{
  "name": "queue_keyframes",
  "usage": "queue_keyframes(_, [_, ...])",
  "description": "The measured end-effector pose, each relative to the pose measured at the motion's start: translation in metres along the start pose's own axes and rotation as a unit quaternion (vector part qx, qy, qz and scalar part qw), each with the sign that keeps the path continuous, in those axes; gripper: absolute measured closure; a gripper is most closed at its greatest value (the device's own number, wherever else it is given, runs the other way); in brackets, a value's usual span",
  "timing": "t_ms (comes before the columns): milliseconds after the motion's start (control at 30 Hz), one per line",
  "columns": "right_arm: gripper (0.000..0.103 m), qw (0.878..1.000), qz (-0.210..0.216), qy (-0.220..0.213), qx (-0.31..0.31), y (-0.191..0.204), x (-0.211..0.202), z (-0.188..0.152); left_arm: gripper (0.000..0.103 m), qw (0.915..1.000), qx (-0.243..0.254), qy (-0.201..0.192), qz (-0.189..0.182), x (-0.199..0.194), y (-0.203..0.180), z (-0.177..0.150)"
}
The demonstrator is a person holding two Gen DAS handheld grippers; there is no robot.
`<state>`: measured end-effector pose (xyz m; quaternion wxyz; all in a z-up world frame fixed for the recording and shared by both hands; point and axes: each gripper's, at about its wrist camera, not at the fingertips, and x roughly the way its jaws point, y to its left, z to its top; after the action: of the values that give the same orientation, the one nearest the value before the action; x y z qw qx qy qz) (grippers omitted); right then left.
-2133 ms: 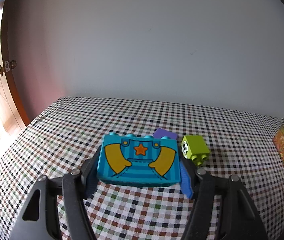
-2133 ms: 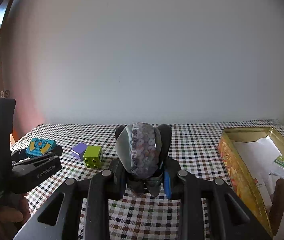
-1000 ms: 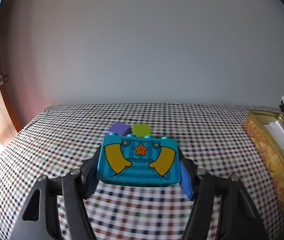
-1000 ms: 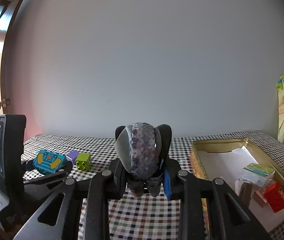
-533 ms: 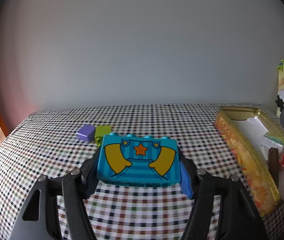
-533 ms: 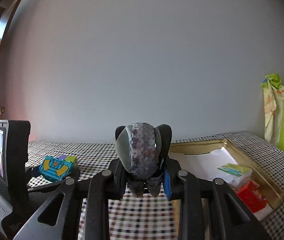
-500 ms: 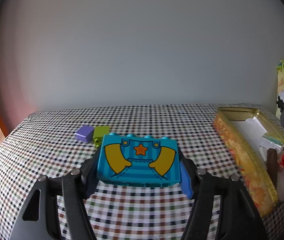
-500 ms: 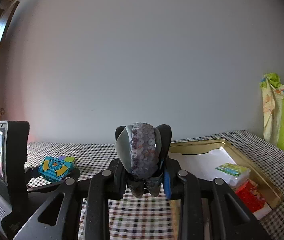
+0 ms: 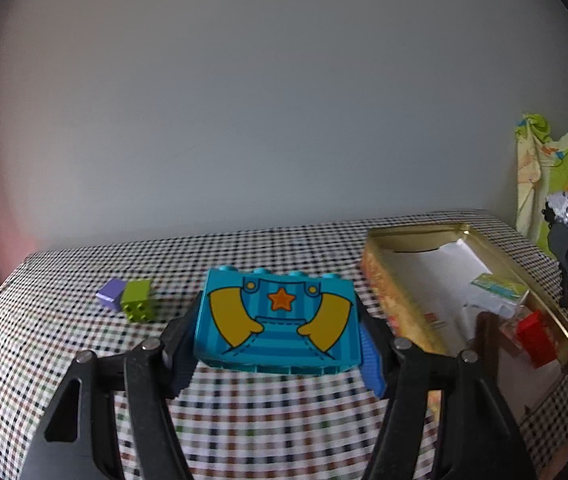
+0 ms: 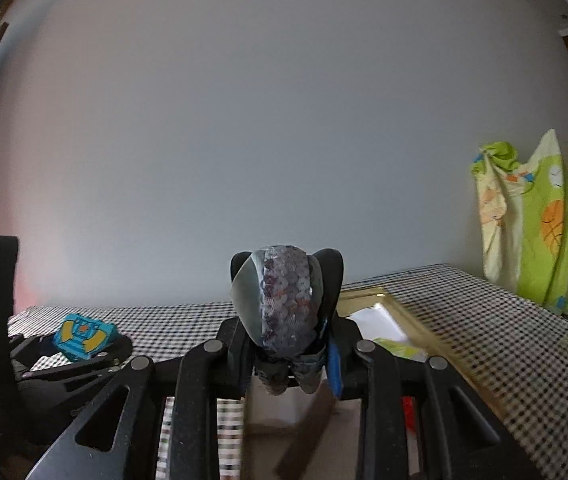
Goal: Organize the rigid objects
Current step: 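Carry the blue brick and grey pouch together toward the gold tray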
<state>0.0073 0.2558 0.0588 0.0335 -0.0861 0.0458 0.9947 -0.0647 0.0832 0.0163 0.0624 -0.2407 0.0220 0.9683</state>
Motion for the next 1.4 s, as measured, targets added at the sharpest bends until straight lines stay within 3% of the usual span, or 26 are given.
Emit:
queue_keyframes(400, [0.072,0.999,-0.041,-0.003,0.011,-0.061,0.015,0.01,0.038,0.9986,0.025,-0.008,-0.046,0.006,-0.054,0.02])
queue_keyframes(700, [0.072,0.998,-0.058,0.018,0.009,-0.095,0.038,0.014,0.038,0.9949,0.036,0.027,-0.09,0.027,-0.087,0.029])
queue_keyframes(933, [0.072,0.995,-0.034,0.09,0.019,-0.099,0.06,0.002,0.038,0.9927,0.035,0.07,-0.092,0.056,-0.1,0.033])
queue_keyframes(1400, [0.072,0.991,-0.008,0.135,0.009,-0.102,0.071,-0.005,0.038,0.9862,0.059,0.129,-0.086,0.084,-0.117,0.032])
